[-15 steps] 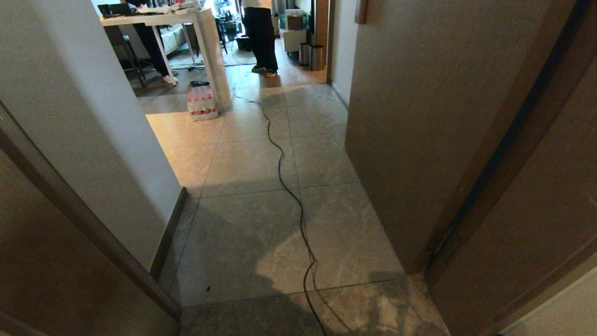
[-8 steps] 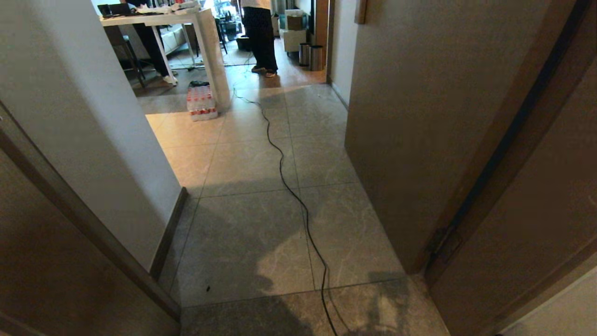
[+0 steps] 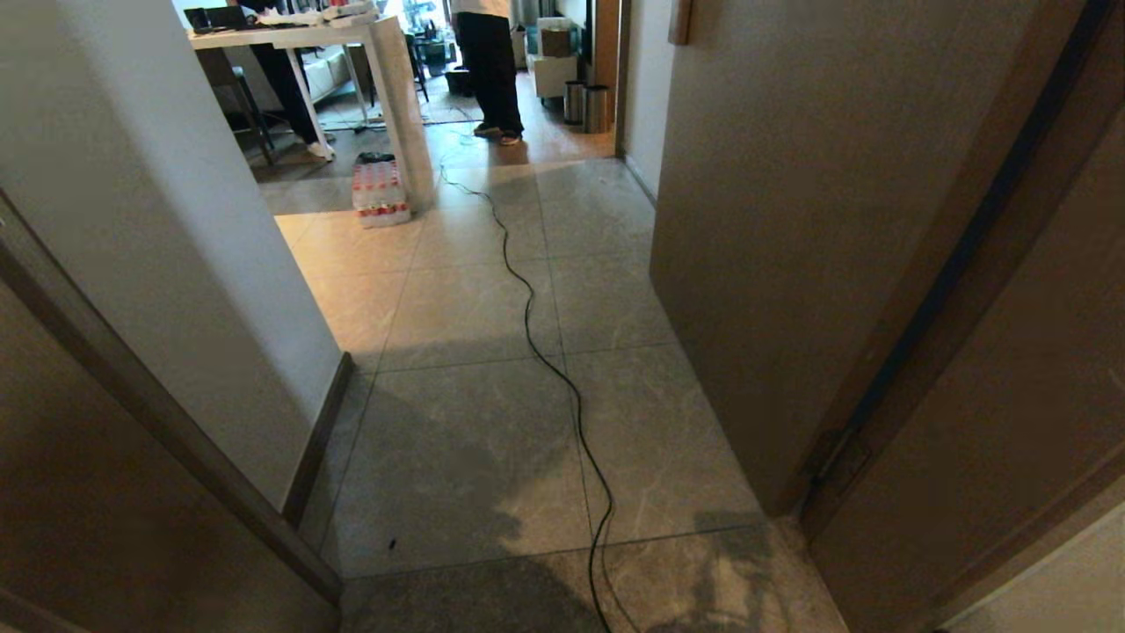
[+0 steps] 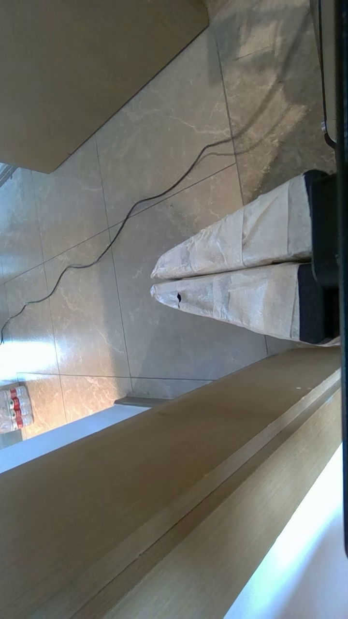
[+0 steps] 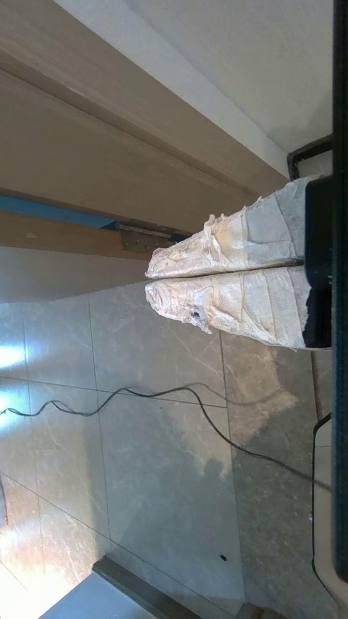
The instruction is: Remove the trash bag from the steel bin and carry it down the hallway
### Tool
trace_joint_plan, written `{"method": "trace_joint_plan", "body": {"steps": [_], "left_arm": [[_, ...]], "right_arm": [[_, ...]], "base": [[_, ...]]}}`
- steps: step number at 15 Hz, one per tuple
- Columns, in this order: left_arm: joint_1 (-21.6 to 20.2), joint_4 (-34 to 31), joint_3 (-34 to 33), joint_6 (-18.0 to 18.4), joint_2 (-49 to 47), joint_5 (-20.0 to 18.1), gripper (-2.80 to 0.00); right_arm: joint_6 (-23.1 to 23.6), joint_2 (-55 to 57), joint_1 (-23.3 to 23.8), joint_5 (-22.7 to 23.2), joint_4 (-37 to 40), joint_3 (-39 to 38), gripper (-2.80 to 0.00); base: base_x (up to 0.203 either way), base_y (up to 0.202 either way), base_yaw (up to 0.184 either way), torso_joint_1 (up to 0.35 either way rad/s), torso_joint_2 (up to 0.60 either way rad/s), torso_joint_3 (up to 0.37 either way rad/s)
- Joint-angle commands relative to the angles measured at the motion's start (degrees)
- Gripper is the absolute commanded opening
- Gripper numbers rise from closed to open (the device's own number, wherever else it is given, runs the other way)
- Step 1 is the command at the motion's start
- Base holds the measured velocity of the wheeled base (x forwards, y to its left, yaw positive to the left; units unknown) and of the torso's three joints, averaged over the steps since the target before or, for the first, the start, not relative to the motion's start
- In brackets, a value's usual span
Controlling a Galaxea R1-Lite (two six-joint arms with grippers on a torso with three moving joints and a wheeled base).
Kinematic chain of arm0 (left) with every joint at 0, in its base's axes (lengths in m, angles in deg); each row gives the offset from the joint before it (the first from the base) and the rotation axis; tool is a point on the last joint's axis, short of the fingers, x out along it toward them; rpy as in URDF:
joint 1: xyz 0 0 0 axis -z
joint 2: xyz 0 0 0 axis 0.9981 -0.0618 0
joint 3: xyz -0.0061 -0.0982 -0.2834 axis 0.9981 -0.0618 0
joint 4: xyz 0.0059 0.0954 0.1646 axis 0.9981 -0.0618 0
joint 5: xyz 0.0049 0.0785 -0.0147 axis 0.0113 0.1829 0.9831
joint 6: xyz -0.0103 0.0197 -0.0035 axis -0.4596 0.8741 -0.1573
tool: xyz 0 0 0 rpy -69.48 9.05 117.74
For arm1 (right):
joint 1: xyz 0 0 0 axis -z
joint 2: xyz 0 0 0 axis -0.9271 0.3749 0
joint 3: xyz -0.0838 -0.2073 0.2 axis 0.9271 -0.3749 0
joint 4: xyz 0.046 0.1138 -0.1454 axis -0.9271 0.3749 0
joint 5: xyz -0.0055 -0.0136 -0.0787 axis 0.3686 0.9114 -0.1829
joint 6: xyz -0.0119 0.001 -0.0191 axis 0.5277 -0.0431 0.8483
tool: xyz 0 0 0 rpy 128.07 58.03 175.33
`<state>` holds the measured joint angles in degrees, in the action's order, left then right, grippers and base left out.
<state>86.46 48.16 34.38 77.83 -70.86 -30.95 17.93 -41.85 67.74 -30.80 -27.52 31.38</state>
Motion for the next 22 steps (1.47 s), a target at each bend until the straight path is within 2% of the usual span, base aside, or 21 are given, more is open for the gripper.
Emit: {"method": "trace_joint_plan", "body": {"steps": [1, 22], "left_arm": [[0.0, 0.0, -0.6, 0.0, 0.0, 0.0, -2.8], [0.0, 0.2, -0.7, -0.4, 0.0, 0.3, -2.8]], "right_arm": [[0.0, 0.0, 0.0, 0.0, 0.0, 0.0, -2.8], [0.0, 0.0, 0.0, 0.0, 0.0, 0.0, -2.8]], "base": [[0.0, 0.0, 0.0, 0.0, 0.0, 0.0], [0.0, 0.0, 0.0, 0.0, 0.0, 0.0]]}}
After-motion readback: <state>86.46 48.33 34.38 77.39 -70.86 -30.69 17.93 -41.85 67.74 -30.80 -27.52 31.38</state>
